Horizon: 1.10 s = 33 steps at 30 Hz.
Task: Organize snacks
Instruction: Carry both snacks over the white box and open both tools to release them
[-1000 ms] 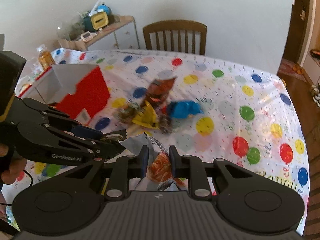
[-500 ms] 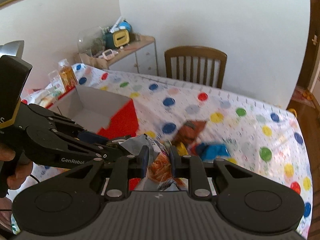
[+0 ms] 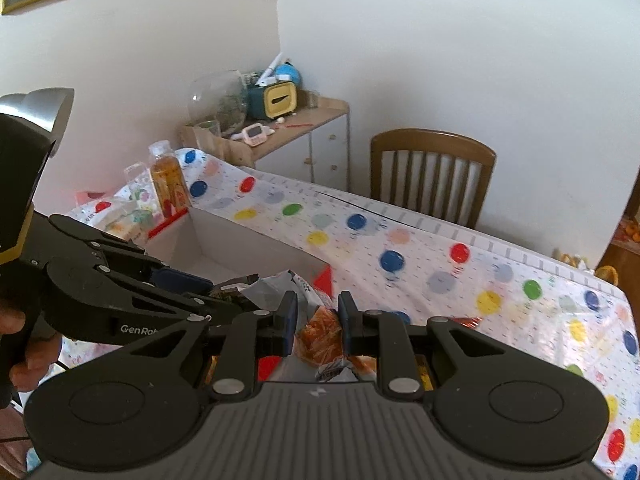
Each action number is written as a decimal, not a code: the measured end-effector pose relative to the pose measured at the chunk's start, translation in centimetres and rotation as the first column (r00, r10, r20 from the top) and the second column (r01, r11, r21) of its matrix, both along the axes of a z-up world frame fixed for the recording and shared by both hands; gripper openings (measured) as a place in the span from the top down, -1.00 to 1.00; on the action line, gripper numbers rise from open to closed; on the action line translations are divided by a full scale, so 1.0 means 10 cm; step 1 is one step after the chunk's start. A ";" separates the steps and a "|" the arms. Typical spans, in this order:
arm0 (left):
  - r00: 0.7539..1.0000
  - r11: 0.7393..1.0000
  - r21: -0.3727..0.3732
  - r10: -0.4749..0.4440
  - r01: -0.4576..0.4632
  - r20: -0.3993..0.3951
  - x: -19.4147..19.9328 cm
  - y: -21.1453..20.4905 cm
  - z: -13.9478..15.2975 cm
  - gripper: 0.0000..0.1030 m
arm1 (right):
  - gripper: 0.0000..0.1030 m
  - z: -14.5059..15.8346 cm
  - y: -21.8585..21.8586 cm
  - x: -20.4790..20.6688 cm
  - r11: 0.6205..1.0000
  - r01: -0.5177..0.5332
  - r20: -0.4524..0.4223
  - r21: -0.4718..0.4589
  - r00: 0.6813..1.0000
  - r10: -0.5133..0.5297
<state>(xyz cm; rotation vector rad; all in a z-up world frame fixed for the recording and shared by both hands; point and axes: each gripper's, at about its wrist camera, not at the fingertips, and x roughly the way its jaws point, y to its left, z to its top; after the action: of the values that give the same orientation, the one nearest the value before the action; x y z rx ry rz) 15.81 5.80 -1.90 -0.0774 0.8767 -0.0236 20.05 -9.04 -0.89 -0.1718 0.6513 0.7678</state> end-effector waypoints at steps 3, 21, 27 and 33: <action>1.000 1.000 0.012 0.020 -0.020 0.004 0.00 0.16 0.01 0.40 | 0.59 -0.02 0.19 0.03 1.000 -0.007 -0.002 -0.001 1.000 0.007; 0.987 0.988 0.060 0.145 -0.141 -0.063 0.02 1.18 -0.27 0.39 | 0.59 -0.54 1.26 0.26 0.995 -0.025 -0.071 -0.092 0.997 0.019; 0.977 0.983 0.074 0.177 -0.169 -0.119 0.10 1.44 -0.53 0.40 | 0.59 -0.80 1.50 0.31 0.988 -0.034 -0.081 -0.153 0.996 0.022; 0.966 0.979 0.084 0.195 -0.183 -0.167 0.16 1.59 -0.76 0.40 | 0.58 -0.95 1.63 0.33 0.981 -0.042 -0.096 -0.188 0.995 0.024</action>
<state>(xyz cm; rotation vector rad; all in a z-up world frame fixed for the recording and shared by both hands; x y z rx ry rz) 17.37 21.73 -9.47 -0.1005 1.0420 0.1949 23.38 7.29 -10.42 -0.3233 0.8121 0.7489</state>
